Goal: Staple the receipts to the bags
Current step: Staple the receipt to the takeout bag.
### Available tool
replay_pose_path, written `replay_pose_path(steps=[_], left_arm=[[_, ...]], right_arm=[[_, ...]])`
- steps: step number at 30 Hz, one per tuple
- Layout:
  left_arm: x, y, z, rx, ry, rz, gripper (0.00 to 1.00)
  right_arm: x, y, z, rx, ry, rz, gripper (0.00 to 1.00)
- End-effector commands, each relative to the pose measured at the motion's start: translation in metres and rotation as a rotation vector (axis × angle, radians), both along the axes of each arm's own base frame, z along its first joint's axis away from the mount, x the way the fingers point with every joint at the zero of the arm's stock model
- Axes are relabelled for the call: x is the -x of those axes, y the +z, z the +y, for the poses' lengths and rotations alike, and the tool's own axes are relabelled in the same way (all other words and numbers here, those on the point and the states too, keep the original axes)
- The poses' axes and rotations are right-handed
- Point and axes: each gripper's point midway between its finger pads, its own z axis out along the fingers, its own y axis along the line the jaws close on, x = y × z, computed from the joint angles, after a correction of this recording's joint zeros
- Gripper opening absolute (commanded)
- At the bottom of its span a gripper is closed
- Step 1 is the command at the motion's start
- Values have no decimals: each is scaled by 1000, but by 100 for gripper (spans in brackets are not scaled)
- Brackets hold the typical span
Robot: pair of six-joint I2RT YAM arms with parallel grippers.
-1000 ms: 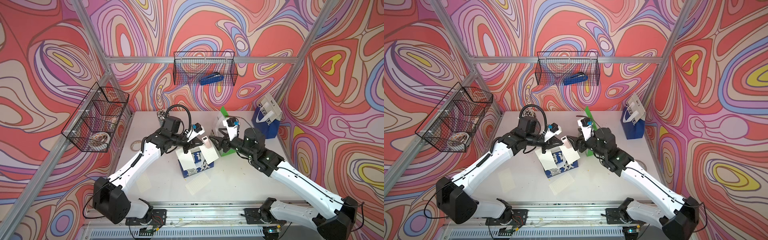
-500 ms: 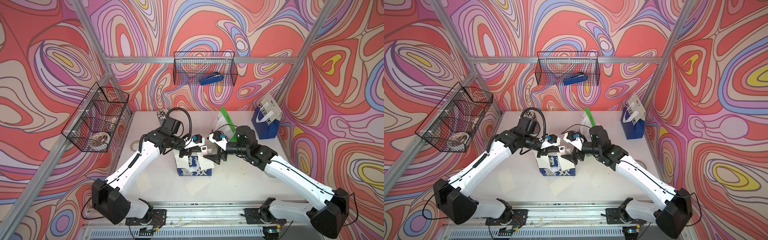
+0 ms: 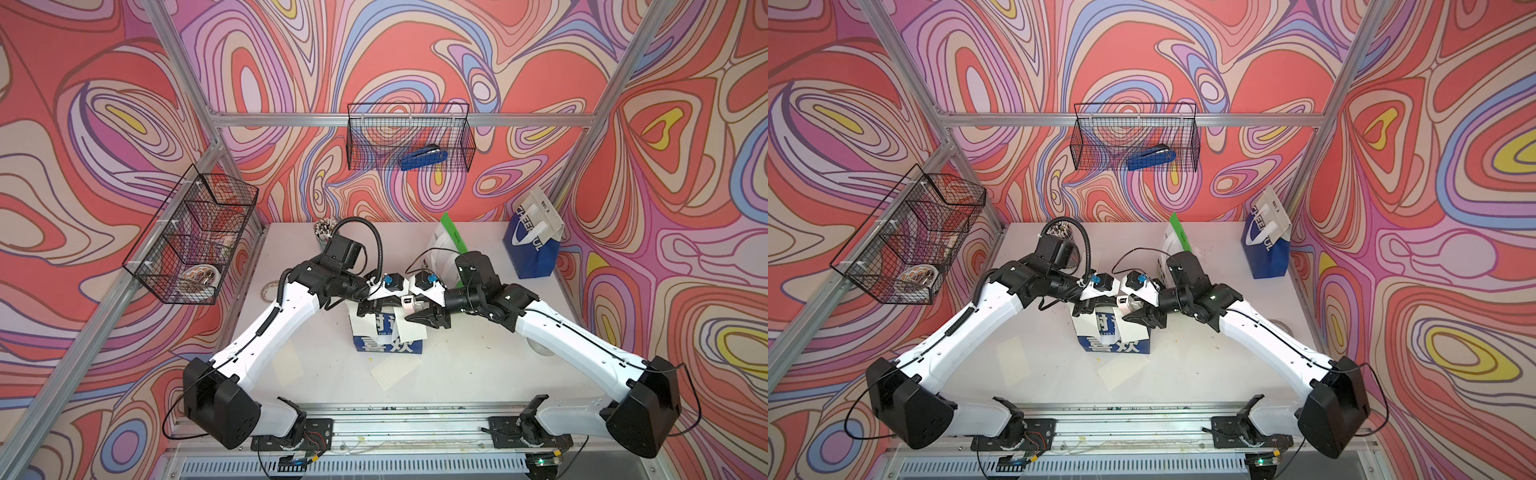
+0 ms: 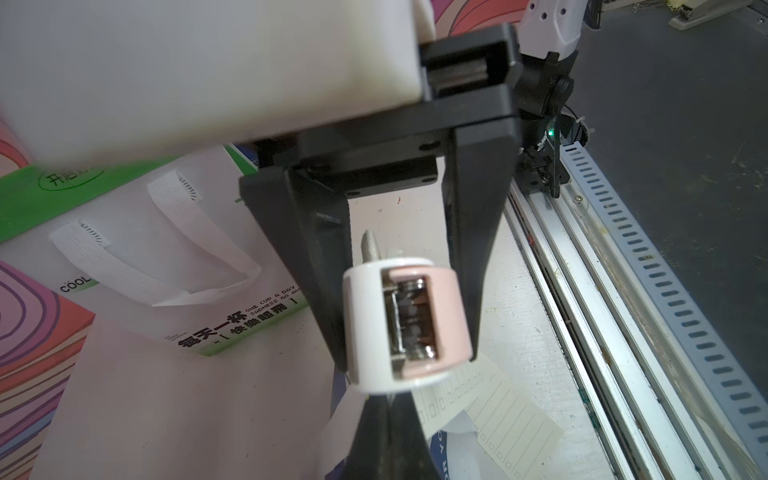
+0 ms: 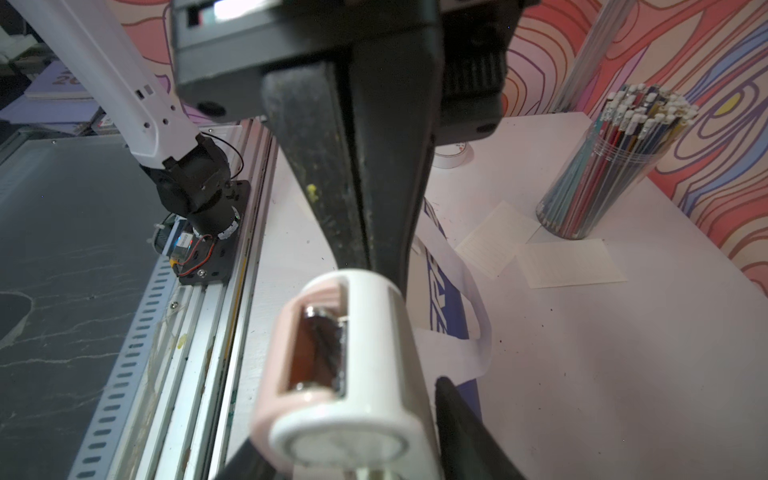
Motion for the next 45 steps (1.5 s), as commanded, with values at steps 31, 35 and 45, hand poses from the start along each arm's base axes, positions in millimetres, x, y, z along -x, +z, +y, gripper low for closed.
replay_pose_path(steps=[31,35,45], left_arm=[[-15,4,1,-7,159,103,0],[-32,3,3,-11,295,165,0],[-58,8,-1,38,468,230,0]], right_arm=[[-18,62,-22,-253,-275,-123,74],[-46,82,-48,-394,-574,-40,72],[-49,95,-35,-453,-805,56,65]])
